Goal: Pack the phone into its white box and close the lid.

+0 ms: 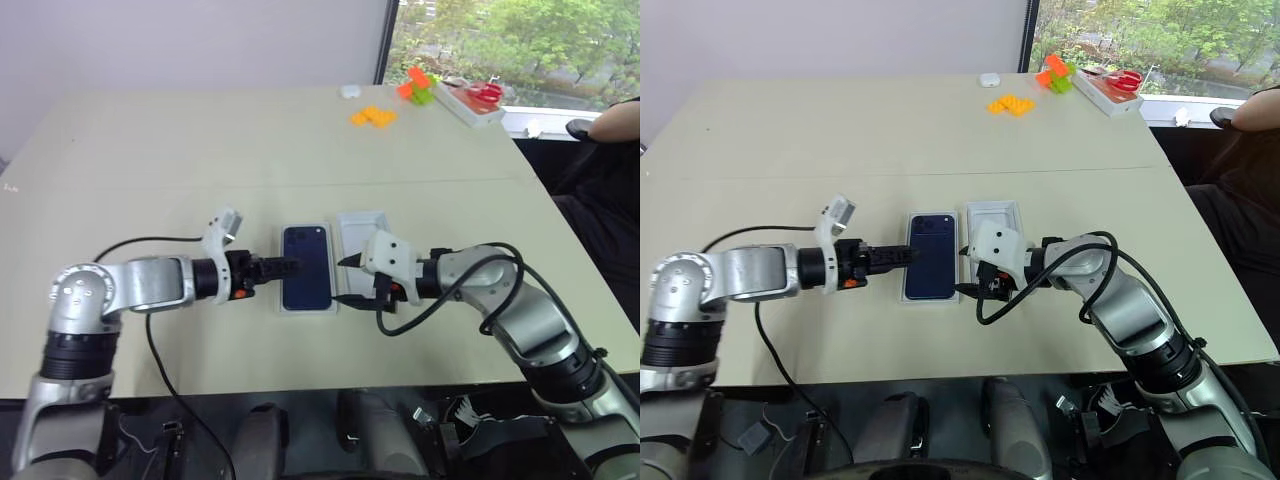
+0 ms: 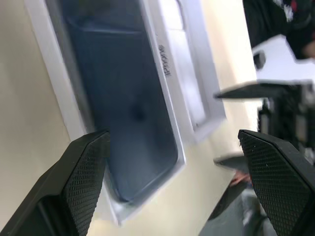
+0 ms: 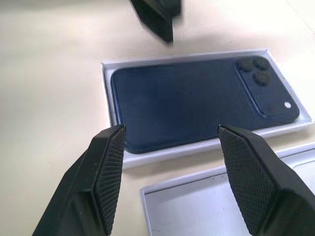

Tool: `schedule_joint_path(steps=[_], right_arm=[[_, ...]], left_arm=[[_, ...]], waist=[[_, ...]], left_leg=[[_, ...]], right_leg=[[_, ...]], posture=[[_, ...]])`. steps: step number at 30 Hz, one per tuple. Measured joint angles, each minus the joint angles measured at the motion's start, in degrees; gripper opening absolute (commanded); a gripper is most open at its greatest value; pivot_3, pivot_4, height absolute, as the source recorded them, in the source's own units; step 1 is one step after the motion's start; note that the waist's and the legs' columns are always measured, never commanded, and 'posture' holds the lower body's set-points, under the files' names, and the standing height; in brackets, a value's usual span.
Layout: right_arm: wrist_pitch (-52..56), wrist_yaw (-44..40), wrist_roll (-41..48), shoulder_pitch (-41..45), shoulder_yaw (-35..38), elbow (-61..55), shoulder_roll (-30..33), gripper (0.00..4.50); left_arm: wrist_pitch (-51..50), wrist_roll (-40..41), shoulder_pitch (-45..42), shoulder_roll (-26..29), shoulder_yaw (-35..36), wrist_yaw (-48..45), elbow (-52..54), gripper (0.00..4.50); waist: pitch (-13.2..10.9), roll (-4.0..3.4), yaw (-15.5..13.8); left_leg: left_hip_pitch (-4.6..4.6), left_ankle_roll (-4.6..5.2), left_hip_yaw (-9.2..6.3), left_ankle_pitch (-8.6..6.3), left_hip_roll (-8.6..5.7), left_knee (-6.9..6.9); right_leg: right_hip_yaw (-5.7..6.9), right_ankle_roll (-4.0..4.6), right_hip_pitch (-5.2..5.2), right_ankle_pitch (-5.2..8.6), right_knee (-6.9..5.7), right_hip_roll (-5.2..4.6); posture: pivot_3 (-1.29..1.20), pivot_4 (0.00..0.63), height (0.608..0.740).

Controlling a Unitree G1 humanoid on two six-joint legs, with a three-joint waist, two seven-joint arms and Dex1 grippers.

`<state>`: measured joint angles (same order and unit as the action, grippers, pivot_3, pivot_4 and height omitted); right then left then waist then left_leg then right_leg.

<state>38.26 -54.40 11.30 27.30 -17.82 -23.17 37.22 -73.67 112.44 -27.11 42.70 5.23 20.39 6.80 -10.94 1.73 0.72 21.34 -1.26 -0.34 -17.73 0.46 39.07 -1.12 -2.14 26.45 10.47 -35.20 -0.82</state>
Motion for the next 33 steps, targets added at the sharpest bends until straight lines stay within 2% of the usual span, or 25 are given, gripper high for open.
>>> schedule_joint_path(steps=[3, 7, 10, 13, 16, 19, 21, 22, 28, 33], right_arm=[[-0.60, -0.05, -0.03, 0.27, -0.06, 0.52, -0.09, 3.13], [-1.28, 0.16, -0.41, 1.25, -0.15, 2.29, -0.56, 3.13], [-1.49, 1.12, -0.90, 2.01, -0.18, 3.21, -1.67, 3.13], [-1.71, 2.32, -1.60, 2.30, -0.35, 3.91, -2.48, 3.13], [-1.70, 3.12, -2.03, 2.41, -0.36, 4.94, -2.76, 2.24], [-1.70, 3.55, -2.11, 2.44, -0.36, 4.96, -3.07, 0.81], [-1.41, 3.83, -2.08, 2.46, -0.34, 4.97, -3.17, 0.00], [-1.14, 3.95, -2.02, 2.48, -0.30, 4.97, -3.33, 0.00], [0.50, 5.20, -2.25, 2.49, -0.28, 4.97, -3.50, 0.00], [3.61, 7.77, -3.13, 2.76, -0.25, 4.97, -3.60, 0.00]], left_arm=[[0.25, 0.09, -0.13, 4.70, 0.03, -4.00, 1.39, 4.36], [2.98, -1.44, 0.16, 12.92, 3.10, -3.91, 0.29, 4.36], [8.37, -11.26, 2.66, 14.37, 7.38, -4.11, 1.80, 4.36], [19.43, -31.56, 10.87, 13.85, 8.98, -10.88, 9.84, 4.36], [23.27, -42.00, 14.98, 13.84, 8.69, -17.40, 12.32, 4.39], [23.51, -46.34, 17.15, 12.09, 8.26, -21.16, 12.68, 4.39], [23.98, -48.97, 18.31, 10.57, 7.60, -23.39, 13.33, 3.86], [24.11, -50.19, 18.60, 9.85, 7.50, -24.36, 13.71, 3.55], [26.03, -58.01, 20.36, 8.23, 6.30, -30.28, 16.64, 0.63], [27.22, -66.23, 20.83, 8.25, 1.08, -34.41, 19.17, 0.63]], waist=[[0.00, 0.00, 0.07], [-0.02, 0.01, 0.27], [-0.03, -0.02, 0.10], [-0.04, -0.03, 0.13], [-0.04, -0.03, -0.13], [-0.04, -0.02, -0.08], [-0.04, -0.02, 0.07], [-0.04, -0.01, 0.09], [-0.04, -0.02, 0.28], [-0.04, -0.01, 0.22]], left_leg=[[-0.02, 0.00, 0.01, 0.00, 0.01, -0.01], [-0.01, 0.00, 0.01, 0.00, 0.06, -0.03], [-0.01, 0.00, 0.03, 0.00, 0.05, -0.05], [0.02, -0.05, 0.12, 0.02, 0.03, -0.07], [0.03, -0.10, 0.10, 0.05, 0.00, -0.07], [0.03, -0.08, 0.09, 0.04, 0.01, -0.06], [0.04, -0.07, 0.09, 0.03, 0.03, -0.06], [0.05, -0.06, 0.09, 0.03, 0.05, -0.07], [0.02, -0.05, 0.08, 0.03, 0.11, -0.07], [0.03, -0.05, 0.07, 0.03, 0.11, -0.06]], right_leg=[[0.00, -0.01, 0.00, 0.01, 0.00, 0.01], [0.00, -0.04, 0.04, 0.03, -0.01, 0.05], [0.00, -0.02, 0.04, 0.02, 0.00, 0.04], [-0.05, 0.02, 0.06, 0.01, 0.07, 0.00], [-0.02, 0.01, 0.06, 0.01, 0.07, -0.05], [-0.01, -0.06, 0.04, 0.05, 0.07, -0.05], [-0.01, -0.06, 0.05, 0.04, 0.07, -0.03], [-0.01, -0.05, 0.06, 0.04, 0.07, -0.01], [-0.01, -0.06, 0.06, 0.04, 0.05, 0.05], [-0.01, -0.06, 0.06, 0.04, 0.05, 0.06]], posture=[[0.00, 0.150, 0.726], [0.00, 0.150, 0.726], [0.00, 0.150, 0.726], [0.00, 0.150, 0.726], [0.00, 0.150, 0.726], [0.00, 0.150, 0.726], [0.00, 0.150, 0.726], [0.00, 0.150, 0.726], [0.00, 0.150, 0.726], [0.00, 0.150, 0.726]])
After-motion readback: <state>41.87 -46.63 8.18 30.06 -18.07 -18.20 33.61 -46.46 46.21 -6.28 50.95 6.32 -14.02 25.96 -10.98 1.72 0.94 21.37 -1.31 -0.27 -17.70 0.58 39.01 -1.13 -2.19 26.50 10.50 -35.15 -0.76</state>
